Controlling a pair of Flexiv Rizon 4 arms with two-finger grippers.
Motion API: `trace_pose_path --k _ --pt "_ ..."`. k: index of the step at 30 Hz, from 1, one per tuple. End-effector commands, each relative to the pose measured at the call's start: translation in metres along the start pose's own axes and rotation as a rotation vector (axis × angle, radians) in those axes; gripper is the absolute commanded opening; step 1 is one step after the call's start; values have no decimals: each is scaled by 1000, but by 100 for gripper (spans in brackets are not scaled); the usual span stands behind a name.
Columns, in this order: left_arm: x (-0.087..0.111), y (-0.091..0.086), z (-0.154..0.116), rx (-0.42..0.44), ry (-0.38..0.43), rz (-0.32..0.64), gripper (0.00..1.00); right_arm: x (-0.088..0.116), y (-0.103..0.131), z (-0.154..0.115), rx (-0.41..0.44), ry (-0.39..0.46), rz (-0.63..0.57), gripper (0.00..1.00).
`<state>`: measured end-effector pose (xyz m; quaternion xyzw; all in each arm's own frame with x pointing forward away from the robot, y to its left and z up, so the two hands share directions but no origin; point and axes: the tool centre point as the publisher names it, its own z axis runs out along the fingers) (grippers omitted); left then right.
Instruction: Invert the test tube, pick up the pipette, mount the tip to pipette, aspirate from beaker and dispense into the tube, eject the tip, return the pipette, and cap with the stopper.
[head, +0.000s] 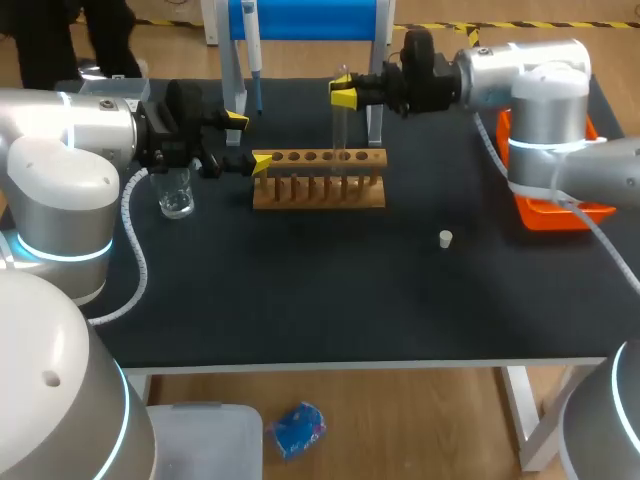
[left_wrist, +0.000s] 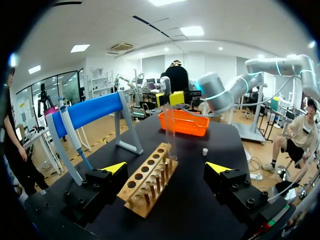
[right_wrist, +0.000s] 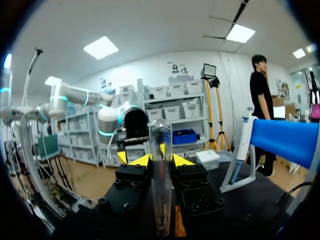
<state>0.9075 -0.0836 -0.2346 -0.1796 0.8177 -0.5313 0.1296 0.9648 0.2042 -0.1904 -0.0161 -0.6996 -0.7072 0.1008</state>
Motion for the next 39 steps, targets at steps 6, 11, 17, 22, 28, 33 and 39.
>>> trace_pose_path --k 6,11,17,22,28,33,39 --pt "0 1 0 6 -2 2 100 -14 12 -4 -184 31 1123 0" --pt "0 1 0 6 -2 2 100 -11 16 1 -130 74 1170 0" --pt "0 1 0 6 -2 2 100 -11 16 1 -130 74 1170 0" --pt "0 1 0 6 -2 2 100 -11 16 1 -130 74 1170 0" --pt "0 1 0 6 -2 2 100 -16 6 -8 -134 147 1358 0" --pt "0 1 0 6 -2 2 100 -18 0 -15 -52 133 1438 0" --pt "0 1 0 6 -2 2 100 -16 -12 -17 21 108 1503 0"
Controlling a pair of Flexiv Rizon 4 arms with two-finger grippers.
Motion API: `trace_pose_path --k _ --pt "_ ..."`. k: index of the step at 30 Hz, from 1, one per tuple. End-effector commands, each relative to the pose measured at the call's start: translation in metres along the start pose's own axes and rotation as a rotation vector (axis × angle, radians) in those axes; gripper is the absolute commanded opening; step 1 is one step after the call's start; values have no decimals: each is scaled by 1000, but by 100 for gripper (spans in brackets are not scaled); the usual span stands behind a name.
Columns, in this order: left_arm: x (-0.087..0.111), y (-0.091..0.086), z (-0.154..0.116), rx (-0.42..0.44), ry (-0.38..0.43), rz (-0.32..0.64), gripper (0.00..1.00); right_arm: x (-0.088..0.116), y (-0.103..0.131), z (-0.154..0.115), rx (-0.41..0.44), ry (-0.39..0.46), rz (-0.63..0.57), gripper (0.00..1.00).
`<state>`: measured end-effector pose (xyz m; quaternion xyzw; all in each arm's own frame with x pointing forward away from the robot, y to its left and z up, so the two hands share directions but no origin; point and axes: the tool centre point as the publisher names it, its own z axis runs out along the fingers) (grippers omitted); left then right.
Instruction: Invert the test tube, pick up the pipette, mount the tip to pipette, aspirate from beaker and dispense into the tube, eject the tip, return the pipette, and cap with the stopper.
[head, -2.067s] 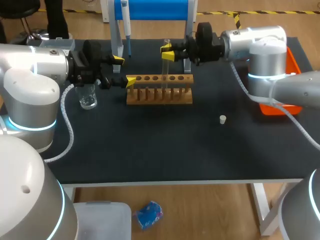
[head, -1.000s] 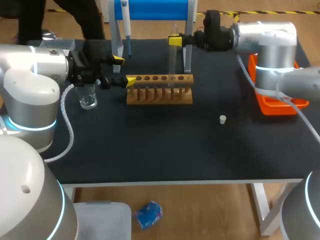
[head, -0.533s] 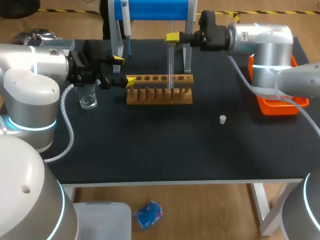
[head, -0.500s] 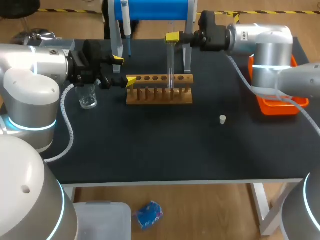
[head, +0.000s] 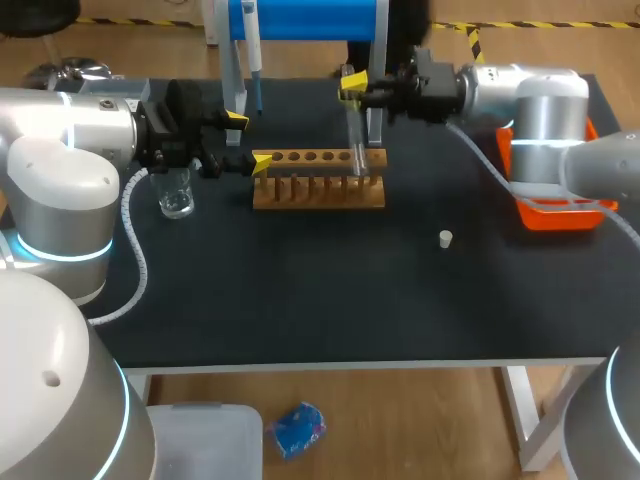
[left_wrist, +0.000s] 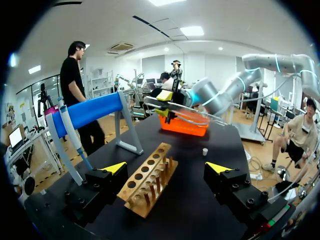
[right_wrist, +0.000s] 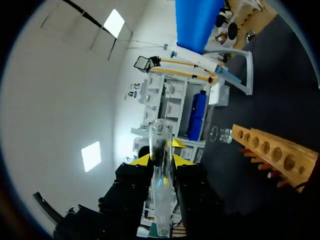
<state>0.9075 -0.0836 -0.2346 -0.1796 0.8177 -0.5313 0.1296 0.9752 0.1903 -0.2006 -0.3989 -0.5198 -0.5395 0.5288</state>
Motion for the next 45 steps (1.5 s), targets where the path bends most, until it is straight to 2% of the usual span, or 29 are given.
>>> trace_pose_path --k 1,9,13,15,40,41,42,45 --pt "1 1 0 6 -2 2 100 -6 4 -3 80 -71 240 0" --pt "1 1 0 6 -2 2 100 -14 5 -4 84 -131 177 0" --pt "1 1 0 6 -2 2 100 -14 8 -3 64 -127 136 0" --pt "1 1 0 6 -2 2 100 -12 8 -1 42 -96 144 0" --pt "1 1 0 6 -2 2 100 -12 9 1 65 -121 126 0" --pt "1 -2 0 9 -83 173 100 -12 9 1 65 -121 126 0" --pt "4 -6 0 27 -115 314 100 -12 9 1 65 -121 126 0" --pt "15 -14 -3 274 -195 494 100 -12 9 1 65 -121 126 0"
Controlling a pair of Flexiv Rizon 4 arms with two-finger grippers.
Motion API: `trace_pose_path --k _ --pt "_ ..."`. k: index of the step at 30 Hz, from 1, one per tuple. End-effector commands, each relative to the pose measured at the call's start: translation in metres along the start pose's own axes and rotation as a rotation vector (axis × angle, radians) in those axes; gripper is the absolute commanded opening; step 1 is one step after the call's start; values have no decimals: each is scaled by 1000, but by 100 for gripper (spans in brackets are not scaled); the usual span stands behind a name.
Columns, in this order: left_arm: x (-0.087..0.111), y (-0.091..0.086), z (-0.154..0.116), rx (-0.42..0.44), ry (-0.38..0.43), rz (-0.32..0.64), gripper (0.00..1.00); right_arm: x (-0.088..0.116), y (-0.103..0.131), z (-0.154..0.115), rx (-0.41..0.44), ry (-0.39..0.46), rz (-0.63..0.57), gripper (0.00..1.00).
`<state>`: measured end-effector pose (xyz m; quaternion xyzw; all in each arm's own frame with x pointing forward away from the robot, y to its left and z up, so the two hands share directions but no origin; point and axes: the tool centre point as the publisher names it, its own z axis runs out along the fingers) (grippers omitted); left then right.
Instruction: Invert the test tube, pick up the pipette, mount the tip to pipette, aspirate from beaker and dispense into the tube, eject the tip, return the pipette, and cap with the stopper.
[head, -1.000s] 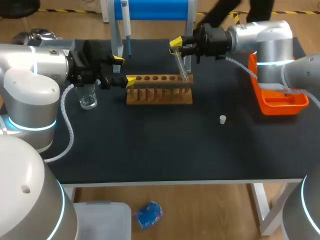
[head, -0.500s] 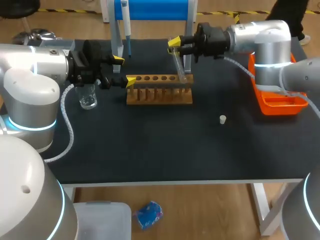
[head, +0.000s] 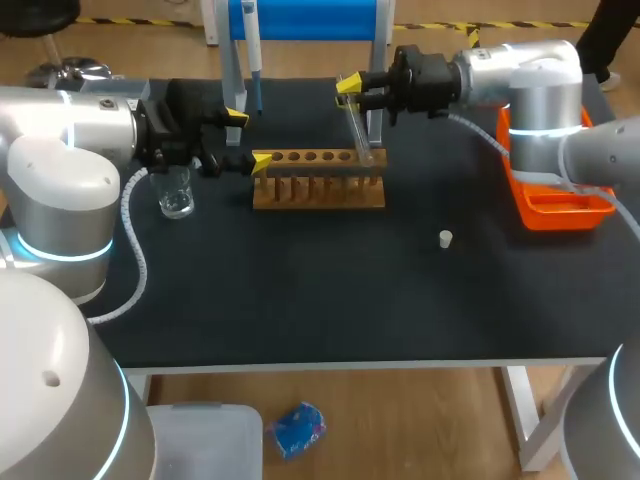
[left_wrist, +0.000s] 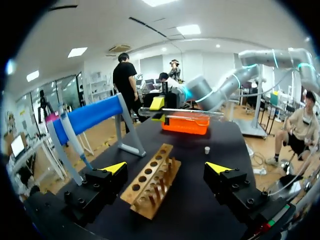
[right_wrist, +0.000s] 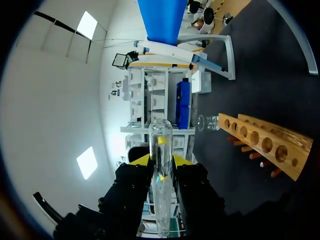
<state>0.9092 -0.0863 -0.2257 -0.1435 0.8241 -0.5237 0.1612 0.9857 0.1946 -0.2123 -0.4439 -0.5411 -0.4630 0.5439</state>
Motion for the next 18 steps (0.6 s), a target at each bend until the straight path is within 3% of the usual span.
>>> trace_pose_path --k 1,5,7,9,18 --pt "21 -8 -3 356 -207 441 100 1 -1 0 -2 -4 -1 0" --pt "35 -11 -2 526 -242 622 100 1 -1 0 -2 -4 -1 0" --pt "39 -10 1 540 -240 681 100 1 -1 0 -2 -4 -1 0" --pt "33 -4 7 496 -241 597 100 1 -1 0 -2 -4 -1 0" --pt "33 -4 7 496 -241 597 100 1 -1 0 -2 -4 -1 0"
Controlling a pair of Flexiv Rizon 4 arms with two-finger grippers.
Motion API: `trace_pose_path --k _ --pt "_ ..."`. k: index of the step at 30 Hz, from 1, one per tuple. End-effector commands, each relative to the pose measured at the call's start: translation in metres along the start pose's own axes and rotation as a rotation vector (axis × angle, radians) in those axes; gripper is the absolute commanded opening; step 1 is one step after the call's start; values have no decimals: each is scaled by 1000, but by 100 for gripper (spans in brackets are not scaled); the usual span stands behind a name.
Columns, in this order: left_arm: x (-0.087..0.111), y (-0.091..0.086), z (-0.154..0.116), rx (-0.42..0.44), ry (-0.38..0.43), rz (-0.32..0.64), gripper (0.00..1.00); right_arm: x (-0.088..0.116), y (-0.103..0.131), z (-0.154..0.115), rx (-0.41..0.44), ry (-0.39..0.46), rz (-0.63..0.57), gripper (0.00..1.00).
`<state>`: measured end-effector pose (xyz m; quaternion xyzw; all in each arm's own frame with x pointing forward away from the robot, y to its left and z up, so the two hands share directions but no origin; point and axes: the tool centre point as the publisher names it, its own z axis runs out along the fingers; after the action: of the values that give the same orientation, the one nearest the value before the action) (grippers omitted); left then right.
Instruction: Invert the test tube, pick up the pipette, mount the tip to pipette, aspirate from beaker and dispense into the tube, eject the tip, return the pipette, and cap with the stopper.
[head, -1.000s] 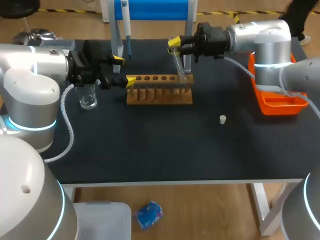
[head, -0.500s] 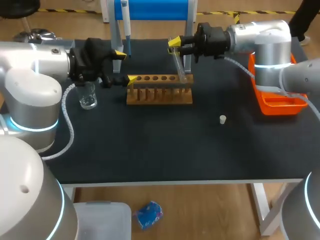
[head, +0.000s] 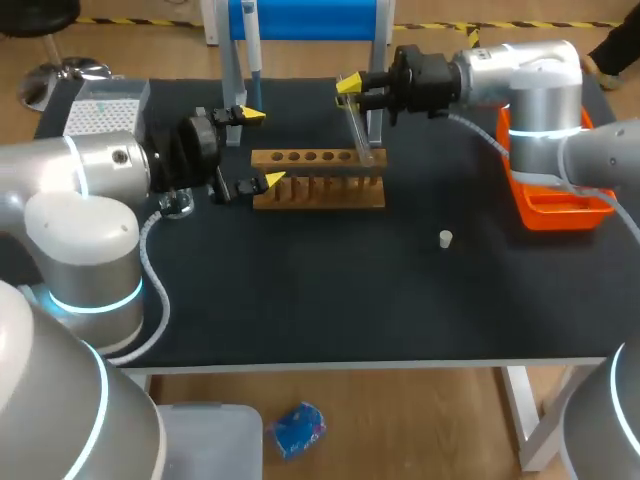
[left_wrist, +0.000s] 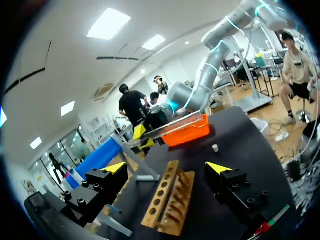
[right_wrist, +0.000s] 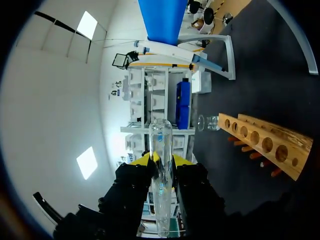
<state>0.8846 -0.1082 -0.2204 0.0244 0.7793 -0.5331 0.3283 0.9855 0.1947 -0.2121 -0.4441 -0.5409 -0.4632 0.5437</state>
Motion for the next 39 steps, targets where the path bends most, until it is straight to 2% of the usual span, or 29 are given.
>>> trace_pose_path --k 1,5,6,9,15,22,25,28,30,39 --pt "6 6 0 300 -184 156 100 1 0 0 -1 -4 -1 0" --pt "6 6 0 300 -184 156 100 1 0 0 -1 -4 -1 0" --pt "6 2 0 336 -203 177 100 1 0 0 -1 -4 -1 0" --pt "6 -4 1 393 -213 287 100 1 0 0 -1 -4 -1 0" --pt "8 -16 11 449 -172 499 100 1 0 0 -1 -4 -1 0" --pt "8 -30 27 451 -83 733 100 1 0 0 -1 -4 -1 0" --pt "6 -34 37 455 -64 759 100 1 0 0 -1 -4 -1 0" --pt "4 -34 46 390 -31 789 100 1 0 0 -1 -4 -1 0" --pt "3 -35 52 380 -25 801 100 1 0 0 -1 -4 -1 0" --pt "13 -41 74 432 14 927 100 1 0 0 -1 -4 -1 0"
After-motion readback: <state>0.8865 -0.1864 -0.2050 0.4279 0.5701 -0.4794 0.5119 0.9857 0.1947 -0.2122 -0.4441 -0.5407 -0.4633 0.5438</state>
